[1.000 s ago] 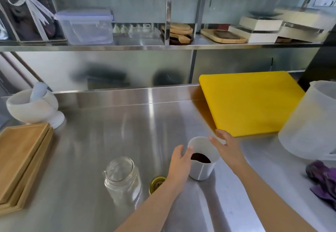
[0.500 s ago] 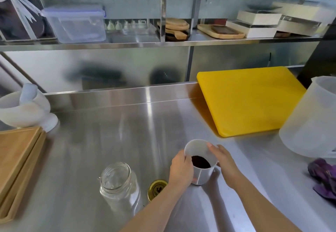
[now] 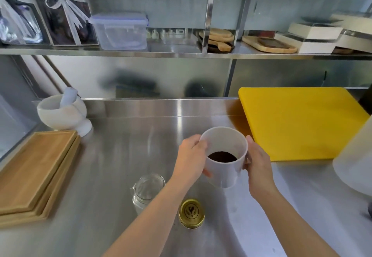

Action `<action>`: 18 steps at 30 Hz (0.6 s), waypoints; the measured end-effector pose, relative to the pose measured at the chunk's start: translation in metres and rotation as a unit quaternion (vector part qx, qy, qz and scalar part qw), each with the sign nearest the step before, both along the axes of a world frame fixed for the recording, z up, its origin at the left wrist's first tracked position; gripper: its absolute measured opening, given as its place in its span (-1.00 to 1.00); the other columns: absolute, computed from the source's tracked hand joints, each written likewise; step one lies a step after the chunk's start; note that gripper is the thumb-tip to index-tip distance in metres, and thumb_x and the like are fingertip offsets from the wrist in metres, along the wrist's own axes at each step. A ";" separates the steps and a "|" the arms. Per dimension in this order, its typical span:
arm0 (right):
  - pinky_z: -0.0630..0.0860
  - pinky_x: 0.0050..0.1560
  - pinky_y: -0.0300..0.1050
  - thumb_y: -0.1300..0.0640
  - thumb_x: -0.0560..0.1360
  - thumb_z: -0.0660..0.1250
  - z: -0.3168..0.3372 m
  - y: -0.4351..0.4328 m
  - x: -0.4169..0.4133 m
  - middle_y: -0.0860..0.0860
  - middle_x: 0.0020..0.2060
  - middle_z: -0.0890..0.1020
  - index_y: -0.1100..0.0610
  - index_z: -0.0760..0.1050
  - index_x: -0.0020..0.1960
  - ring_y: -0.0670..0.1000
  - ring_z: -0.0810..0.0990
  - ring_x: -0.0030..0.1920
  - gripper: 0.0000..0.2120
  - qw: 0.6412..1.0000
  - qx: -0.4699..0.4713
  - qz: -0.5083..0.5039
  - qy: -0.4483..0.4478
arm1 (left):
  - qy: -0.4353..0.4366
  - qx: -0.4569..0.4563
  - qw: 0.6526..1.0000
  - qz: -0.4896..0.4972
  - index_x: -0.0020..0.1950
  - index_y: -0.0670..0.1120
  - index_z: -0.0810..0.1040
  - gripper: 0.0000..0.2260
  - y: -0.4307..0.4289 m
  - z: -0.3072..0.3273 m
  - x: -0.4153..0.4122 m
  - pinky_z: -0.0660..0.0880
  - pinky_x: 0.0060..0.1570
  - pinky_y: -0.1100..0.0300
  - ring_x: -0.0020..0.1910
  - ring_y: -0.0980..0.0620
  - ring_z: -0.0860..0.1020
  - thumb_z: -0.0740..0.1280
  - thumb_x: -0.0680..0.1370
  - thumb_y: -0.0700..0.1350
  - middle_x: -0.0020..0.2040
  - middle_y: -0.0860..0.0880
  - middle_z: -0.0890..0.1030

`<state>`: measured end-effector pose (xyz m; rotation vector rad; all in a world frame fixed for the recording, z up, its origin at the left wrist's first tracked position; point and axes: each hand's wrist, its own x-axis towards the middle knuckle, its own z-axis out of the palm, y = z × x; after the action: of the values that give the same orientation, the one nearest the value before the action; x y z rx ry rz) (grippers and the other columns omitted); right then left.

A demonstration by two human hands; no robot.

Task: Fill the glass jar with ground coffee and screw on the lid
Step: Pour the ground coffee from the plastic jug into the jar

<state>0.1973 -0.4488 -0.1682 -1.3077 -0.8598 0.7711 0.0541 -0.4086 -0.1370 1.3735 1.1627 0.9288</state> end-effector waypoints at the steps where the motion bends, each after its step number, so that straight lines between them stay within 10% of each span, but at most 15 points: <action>1: 0.39 -0.42 -0.35 -0.11 0.54 0.20 0.002 0.001 -0.004 -0.15 -0.47 0.49 0.09 0.49 -0.26 -0.20 0.47 -0.40 -0.67 1.000 0.005 -0.001 -0.001 | -0.011 -0.003 1.000 0.008 -0.04 -0.15 0.60 -0.79 -0.001 0.003 -0.005 0.37 -0.63 0.18 -0.52 -0.07 0.48 0.18 0.56 -0.14 -0.03 -0.17 0.58; 12: 0.39 -0.35 -0.22 0.14 0.57 0.20 0.003 -0.005 -0.054 -0.14 -0.52 0.52 0.04 0.47 -0.32 -0.09 0.45 -0.36 -0.72 1.000 0.000 -0.020 -0.005 | -0.116 0.013 0.989 0.090 -0.16 -0.07 0.60 -0.79 -0.023 -0.004 -0.076 0.57 -0.35 0.15 -0.25 0.00 0.59 0.21 0.58 -0.12 -0.19 -0.09 0.64; 18: 0.49 -0.22 -0.08 0.11 0.54 0.25 0.000 -0.014 -0.068 0.00 -0.29 0.56 -0.01 0.51 -0.27 -0.03 0.51 -0.23 -0.78 0.999 -0.030 -0.009 -0.030 | -0.016 0.046 0.970 0.237 -0.18 0.02 0.55 -0.83 0.000 -0.061 -0.134 0.49 -0.03 0.09 -0.12 -0.01 0.59 0.24 0.56 -0.17 -0.21 0.01 0.63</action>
<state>0.1291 -0.4628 -0.1678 -1.3956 -0.8779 0.7508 -0.0803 -0.4081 -0.1981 1.1636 1.4731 1.3501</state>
